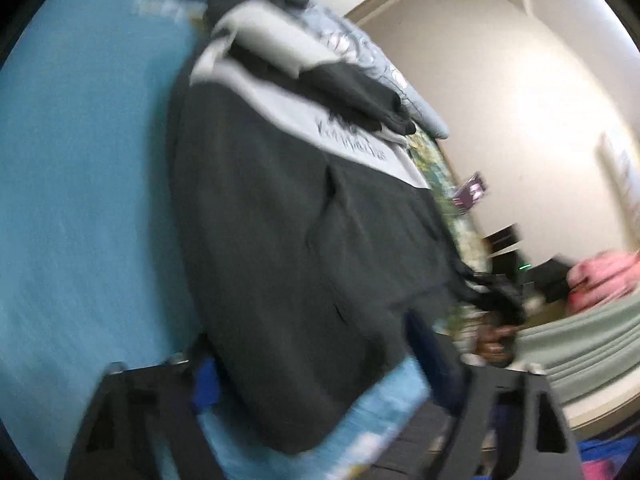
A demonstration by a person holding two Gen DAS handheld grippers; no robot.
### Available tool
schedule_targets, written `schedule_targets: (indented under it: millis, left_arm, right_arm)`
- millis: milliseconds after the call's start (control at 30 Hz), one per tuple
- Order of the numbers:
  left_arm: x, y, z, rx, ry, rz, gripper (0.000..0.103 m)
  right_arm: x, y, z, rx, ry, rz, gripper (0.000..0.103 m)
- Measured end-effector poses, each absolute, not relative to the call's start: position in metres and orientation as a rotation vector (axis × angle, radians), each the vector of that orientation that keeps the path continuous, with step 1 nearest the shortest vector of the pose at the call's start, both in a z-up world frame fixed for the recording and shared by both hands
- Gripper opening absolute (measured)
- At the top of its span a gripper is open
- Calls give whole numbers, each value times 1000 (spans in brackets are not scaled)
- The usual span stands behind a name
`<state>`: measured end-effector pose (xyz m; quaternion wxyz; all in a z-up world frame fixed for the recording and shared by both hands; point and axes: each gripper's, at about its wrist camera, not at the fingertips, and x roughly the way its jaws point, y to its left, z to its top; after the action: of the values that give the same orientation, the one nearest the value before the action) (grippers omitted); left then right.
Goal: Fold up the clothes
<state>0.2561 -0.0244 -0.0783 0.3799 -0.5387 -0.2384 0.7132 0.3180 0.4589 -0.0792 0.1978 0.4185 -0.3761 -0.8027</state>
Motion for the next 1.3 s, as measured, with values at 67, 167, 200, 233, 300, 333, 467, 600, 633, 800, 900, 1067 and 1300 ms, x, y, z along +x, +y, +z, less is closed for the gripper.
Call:
schedule_targets:
  millis: [67, 167, 200, 233, 300, 333, 467, 600, 633, 800, 900, 1067, 1300]
  left_arm:
    - [256, -30, -82, -1365, -653, 1836, 61]
    - [256, -40, -89, -1371, -759, 1812, 41]
    - [257, -42, -91, -1382, -764, 1815, 32]
    - [259, -43, -93, -1388, -773, 1813, 29]
    - [262, -46, -96, -1396, -793, 1807, 14]
    - [263, -45, -97, -1400, -802, 1811, 11]
    - [267, -50, -85, -1386, -789, 1840, 7]
    - [273, -64, -66, -1356, -747, 1871, 7]
    - [275, -68, -64, -1356, -758, 1865, 7]
    - [264, -79, -54, -1292, -876, 1800, 7]
    - [238, -76, -31, -1191, -905, 1782, 7]
    - [170, -77, -5, -1079, -1013, 1744, 8]
    - [70, -77, -15, -1077, -1167, 1701, 8]
  right_arm:
    - [316, 463, -83, 1156, -1113, -2232, 42]
    - [316, 462, -83, 1156, -1128, -2232, 42]
    - [317, 461, -83, 1160, -1124, -2229, 42]
    - [318, 461, -82, 1170, -1121, -2230, 40]
    - [324, 463, -84, 1213, -1124, -2244, 16]
    - [327, 467, -88, 1234, -1144, -2243, 13]
    - [337, 470, -88, 1233, -1220, -2227, 10]
    - [353, 466, -77, 1188, -1243, -2187, 9]
    - [359, 462, -73, 1173, -1231, -2175, 9]
    - [369, 455, -52, 1097, -1211, -2150, 9]
    - [349, 460, -17, 987, -1187, -2156, 9]
    - [295, 465, 26, 873, -1171, -2164, 9]
    - [183, 474, 33, 863, -1341, -2153, 9]
